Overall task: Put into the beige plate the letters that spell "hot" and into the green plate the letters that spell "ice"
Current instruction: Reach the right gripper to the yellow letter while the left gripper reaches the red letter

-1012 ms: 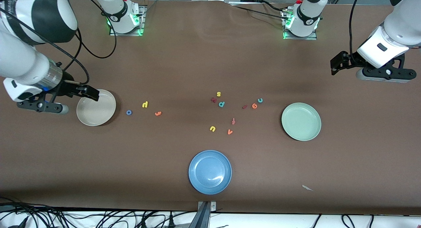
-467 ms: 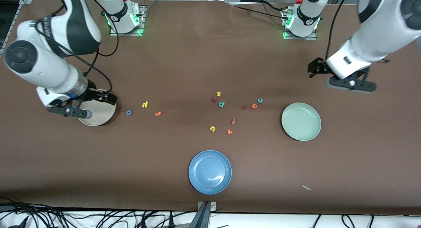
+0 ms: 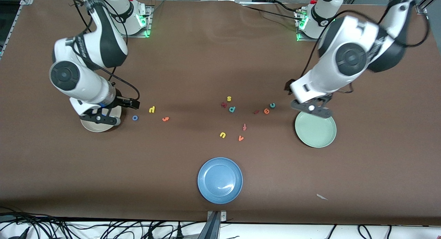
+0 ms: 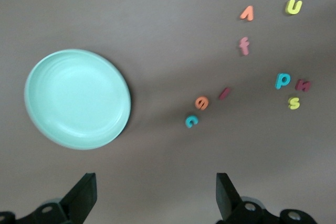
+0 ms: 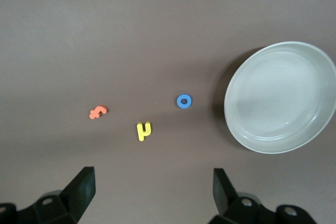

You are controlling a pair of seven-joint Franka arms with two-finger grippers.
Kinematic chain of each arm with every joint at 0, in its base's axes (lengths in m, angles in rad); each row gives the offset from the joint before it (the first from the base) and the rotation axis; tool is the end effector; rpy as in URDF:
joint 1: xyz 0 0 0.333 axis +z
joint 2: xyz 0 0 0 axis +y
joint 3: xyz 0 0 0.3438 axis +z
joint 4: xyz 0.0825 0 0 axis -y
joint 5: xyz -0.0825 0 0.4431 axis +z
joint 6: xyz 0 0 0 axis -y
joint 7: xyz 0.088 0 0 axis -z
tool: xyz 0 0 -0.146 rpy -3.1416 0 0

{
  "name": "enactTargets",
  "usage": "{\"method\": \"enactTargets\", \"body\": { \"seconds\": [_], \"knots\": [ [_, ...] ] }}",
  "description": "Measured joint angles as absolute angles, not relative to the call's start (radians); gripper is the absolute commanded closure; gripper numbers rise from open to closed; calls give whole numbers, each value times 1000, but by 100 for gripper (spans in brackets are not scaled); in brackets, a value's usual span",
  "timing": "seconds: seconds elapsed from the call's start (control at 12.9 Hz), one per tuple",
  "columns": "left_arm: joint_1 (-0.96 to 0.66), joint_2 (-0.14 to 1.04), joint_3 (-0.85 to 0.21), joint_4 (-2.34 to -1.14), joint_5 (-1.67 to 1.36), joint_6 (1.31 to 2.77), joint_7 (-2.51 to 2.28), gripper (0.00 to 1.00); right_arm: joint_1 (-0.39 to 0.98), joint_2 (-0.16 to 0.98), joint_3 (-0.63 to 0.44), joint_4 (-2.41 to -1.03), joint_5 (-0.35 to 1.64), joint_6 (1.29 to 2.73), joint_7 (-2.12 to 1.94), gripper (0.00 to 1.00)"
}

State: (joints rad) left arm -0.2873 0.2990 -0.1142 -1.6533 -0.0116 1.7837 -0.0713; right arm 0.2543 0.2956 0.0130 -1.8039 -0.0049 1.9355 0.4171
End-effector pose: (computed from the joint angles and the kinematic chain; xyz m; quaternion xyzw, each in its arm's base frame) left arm 0.6313 -0.2637 0.3914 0.9832 -0.1610 -0.0862 0.0024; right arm 0.6428 0.1751 0.3272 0.9939 -0.0736 -0.0770 0.0278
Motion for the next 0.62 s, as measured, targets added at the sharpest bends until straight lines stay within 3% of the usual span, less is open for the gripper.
{"method": "enactTargets", "body": {
  "seconds": [0.62],
  "knots": [
    [-341, 475, -115, -1650, -12, 2017, -71, 0, 307, 414, 17, -1967, -5, 2236, 351, 1]
  ]
}}
